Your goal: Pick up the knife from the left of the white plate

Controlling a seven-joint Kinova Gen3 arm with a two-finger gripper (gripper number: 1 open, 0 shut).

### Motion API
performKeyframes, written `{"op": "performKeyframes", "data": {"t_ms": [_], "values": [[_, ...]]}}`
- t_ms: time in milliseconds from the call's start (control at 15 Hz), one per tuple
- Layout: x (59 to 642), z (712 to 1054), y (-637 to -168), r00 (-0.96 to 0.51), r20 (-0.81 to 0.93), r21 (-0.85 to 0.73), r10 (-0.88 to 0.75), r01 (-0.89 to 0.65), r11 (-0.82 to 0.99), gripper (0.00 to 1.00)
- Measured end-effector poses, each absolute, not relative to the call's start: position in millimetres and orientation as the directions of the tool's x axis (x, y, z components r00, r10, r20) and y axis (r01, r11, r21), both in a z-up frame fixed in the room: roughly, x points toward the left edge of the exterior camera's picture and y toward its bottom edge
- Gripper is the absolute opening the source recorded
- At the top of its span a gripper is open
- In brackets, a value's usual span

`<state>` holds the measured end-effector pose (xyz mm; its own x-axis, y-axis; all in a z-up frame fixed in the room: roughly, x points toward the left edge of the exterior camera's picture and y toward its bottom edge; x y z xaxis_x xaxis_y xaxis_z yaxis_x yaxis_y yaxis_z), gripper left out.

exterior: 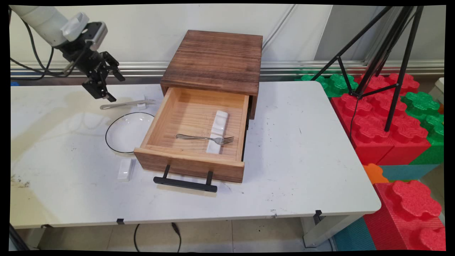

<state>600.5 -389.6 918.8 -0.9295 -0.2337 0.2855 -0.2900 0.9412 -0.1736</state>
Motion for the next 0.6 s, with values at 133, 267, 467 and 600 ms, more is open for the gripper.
{"op": "performKeyframes", "data": {"t_ms": [133,267,467,600], "values": [[607,907,-396,-0.933,0.267,-0.177,-0.242,-0.294,0.939,1.00],[614,892,-405,-0.936,0.243,-0.179,-0.255,-0.302,0.937,1.00],[623,875,-412,-0.937,0.213,-0.181,-0.276,-0.315,0.931,1.00],[629,866,-416,-0.937,0.197,-0.181,-0.288,-0.324,0.929,1.00]]}}
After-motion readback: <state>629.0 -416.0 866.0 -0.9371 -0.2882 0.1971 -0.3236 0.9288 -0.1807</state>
